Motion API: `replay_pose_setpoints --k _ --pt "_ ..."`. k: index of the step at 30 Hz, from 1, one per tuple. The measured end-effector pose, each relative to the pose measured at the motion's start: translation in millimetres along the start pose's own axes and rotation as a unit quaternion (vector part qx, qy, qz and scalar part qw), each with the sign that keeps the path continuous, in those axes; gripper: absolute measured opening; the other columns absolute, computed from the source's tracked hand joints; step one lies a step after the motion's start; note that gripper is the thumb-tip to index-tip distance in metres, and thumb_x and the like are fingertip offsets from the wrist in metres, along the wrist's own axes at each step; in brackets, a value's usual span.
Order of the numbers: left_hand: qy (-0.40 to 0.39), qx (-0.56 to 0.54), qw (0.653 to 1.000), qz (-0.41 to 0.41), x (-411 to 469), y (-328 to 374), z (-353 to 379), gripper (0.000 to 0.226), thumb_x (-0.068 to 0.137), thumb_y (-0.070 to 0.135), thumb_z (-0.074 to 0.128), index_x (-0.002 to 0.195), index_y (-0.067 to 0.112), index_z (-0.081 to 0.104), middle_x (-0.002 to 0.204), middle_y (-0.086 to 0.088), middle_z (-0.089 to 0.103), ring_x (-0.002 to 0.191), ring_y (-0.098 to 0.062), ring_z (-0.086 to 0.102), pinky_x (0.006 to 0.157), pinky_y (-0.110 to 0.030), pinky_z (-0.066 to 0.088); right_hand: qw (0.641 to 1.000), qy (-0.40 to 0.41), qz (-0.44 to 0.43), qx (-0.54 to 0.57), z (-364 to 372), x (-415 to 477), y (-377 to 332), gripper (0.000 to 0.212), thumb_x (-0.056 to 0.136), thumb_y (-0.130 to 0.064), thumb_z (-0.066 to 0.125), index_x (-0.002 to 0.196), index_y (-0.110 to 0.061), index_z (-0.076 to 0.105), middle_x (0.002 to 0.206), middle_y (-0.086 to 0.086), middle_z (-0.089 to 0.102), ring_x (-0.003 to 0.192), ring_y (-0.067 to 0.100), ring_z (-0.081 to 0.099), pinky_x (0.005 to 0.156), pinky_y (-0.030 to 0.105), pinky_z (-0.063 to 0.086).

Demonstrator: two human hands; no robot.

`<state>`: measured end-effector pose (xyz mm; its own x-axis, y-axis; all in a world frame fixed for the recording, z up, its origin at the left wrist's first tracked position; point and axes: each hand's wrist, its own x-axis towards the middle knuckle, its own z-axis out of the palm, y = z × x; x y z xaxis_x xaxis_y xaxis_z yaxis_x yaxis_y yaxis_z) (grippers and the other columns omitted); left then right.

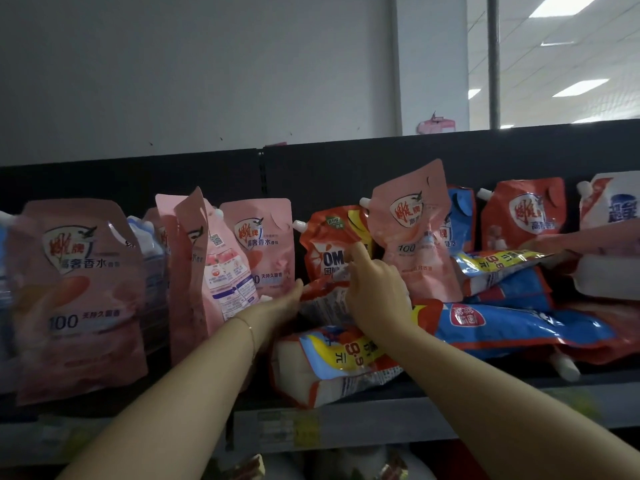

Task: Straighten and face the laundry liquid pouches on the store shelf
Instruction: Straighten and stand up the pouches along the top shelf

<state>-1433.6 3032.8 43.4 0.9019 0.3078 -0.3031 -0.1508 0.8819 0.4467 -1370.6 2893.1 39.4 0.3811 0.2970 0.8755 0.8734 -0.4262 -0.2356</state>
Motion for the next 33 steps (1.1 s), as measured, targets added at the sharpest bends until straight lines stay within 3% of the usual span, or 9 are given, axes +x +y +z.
replay_pose_setpoints --k 2,6,11,15,20,24,27,31,33 --pt "0.14 0.268 0.949 0.086 -1 1 3 0.058 0.1 0.044 0.038 0.129 -0.005 0.048 0.127 -0.022 0.055 0.122 -0.036 0.05 0.081 -0.044 0.048 0.997 0.056 -0.05 0.002 5 -5 2 0.024 0.073 0.005 0.059 0.094 -0.007 0.059 0.056 -0.003 0.049 0.053 0.016 0.044 0.057 0.029 0.037" --pt "0.044 0.456 0.886 0.074 9 7 15 0.042 0.093 0.041 0.056 0.105 0.002 0.064 0.097 -0.018 0.066 0.089 -0.031 0.062 0.066 -0.037 0.05 0.992 0.072 -0.095 0.033 11 -9 11 0.018 0.073 -0.001 0.051 0.088 -0.007 0.058 0.055 -0.001 0.053 0.05 0.018 0.048 0.055 0.031 0.042" --pt "0.077 0.381 0.907 0.16 5 11 35 0.03 0.093 0.025 0.052 0.109 0.001 0.061 0.095 -0.021 0.064 0.085 -0.035 0.061 0.062 -0.042 0.051 0.99 0.032 -0.136 0.02 12 -5 17 0.022 0.077 0.001 0.054 0.097 -0.007 0.056 0.066 0.003 0.06 0.061 0.024 0.053 0.061 0.035 0.043" --pt "0.116 0.297 0.918 0.235 4 17 45 0.044 0.1 0.041 0.038 0.12 0.005 0.052 0.112 -0.016 0.063 0.103 -0.035 0.06 0.07 -0.046 0.05 0.983 -0.078 -0.165 -0.03 11 -2 21 0.031 0.082 -0.001 0.057 0.112 -0.009 0.049 0.088 0.006 0.062 0.081 0.026 0.053 0.071 0.037 0.045" --pt "0.111 0.306 0.883 0.339 7 20 60 0.055 0.097 0.051 0.038 0.121 0.004 0.052 0.091 -0.013 0.067 0.075 -0.027 0.067 0.067 -0.04 0.058 0.965 -0.242 -0.098 0.006 6 15 10 0.027 0.096 -0.011 0.044 0.123 -0.015 0.043 0.108 0.01 0.061 0.093 0.027 0.057 0.073 0.035 0.047" --pt "0.182 0.434 0.765 0.441 12 17 53 0.062 0.098 0.055 0.027 0.129 0.006 0.049 0.1 -0.012 0.059 0.074 -0.022 0.059 0.07 -0.036 0.053 0.932 -0.35 -0.088 0.027 22 21 4 0.037 0.097 -0.018 0.048 0.133 -0.021 0.045 0.119 0.008 0.061 0.098 0.024 0.06 0.078 0.032 0.051" --pt "0.196 0.47 0.733 0.451 19 31 36 0.071 0.092 0.065 0.028 0.121 0.004 0.05 0.1 -0.012 0.062 0.08 -0.021 0.061 0.076 -0.037 0.054 0.914 -0.395 -0.079 0.055 32 25 1 0.044 0.096 -0.029 0.052 0.138 -0.019 0.043 0.131 0.01 0.055 0.114 0.029 0.055 0.092 0.036 0.046" --pt "0.172 0.575 0.632 0.489 15 38 23 0.045 0.102 0.04 0.033 0.076 0.008 0.053 0.068 -0.005 0.053 0.064 -0.022 0.054 0.056 -0.027 0.039 0.914 -0.399 -0.031 0.063 38 34 -8 0.046 0.093 -0.035 0.055 0.135 -0.016 0.049 0.131 0.01 0.055 0.118 0.029 0.053 0.093 0.035 0.044" --pt "0.144 0.581 0.602 0.528 15 37 17 0.028 0.1 0.028 0.044 0.104 0.004 0.056 0.085 -0.005 0.06 0.084 -0.026 0.061 0.069 -0.029 0.046 0.915 -0.397 -0.032 0.058 42 35 -14 0.037 0.092 -0.033 0.056 0.121 -0.01 0.059 0.118 0.012 0.061 0.106 0.03 0.057 0.087 0.034 0.046"
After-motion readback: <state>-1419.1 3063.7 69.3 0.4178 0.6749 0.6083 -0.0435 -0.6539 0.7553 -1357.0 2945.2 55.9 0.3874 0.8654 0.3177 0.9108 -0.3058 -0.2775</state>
